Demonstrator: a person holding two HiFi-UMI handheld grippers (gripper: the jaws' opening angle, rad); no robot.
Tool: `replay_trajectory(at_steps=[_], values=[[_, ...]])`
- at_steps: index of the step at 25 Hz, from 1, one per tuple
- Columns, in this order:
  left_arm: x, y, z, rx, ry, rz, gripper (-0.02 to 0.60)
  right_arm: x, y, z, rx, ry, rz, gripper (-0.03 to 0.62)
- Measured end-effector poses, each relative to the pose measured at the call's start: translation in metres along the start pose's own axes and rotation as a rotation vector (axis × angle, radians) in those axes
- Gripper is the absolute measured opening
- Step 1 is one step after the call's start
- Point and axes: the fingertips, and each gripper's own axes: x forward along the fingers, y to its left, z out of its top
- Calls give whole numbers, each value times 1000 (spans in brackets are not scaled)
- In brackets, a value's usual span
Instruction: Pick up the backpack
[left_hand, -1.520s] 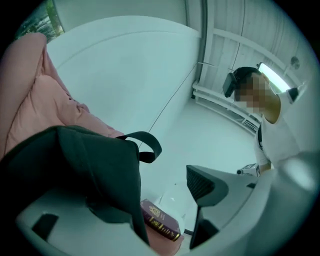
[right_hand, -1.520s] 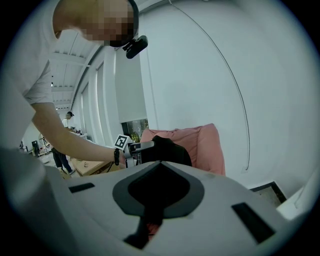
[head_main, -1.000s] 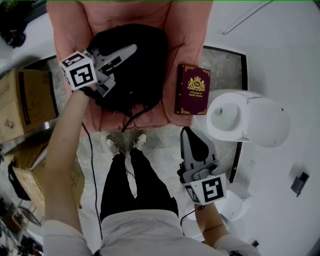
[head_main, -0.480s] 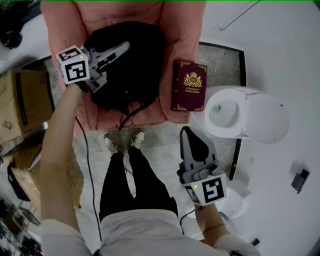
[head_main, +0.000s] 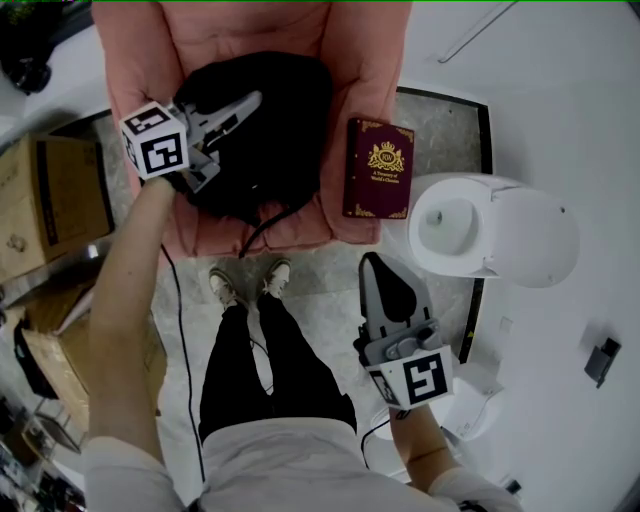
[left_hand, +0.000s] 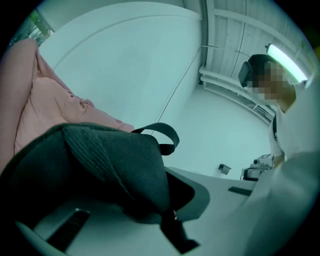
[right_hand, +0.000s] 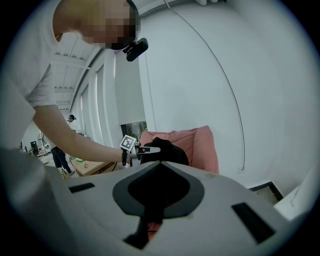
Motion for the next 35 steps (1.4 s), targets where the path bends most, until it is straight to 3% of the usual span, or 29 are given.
replay_trajectory(at_steps=[7,14,19,24,27,30,35], values=[[-14,-8,-5,91,-33,76,21,-10,10,1,-20,-1,-3,21],[-22,-36,4,147,-50,69,21,-25,24,10,-28,-26,-18,21],[-26,-46,2,245,-39,112,21,-34,32,9,-32,-17,-16,21],[-26,-80,-18,337,67,28,21,-39,31,13,-45,-23,-27,21],[-26,-102,-29,389,61,-4,21,-38,30,12,-47,-20,-32,21],[-27,-108,-28,397,14,21,21,-38,33,10,-49,-11,-32,21],[-25,-106,-17,332,-46,34,21,-41,31,4,-52,1,-44,21]])
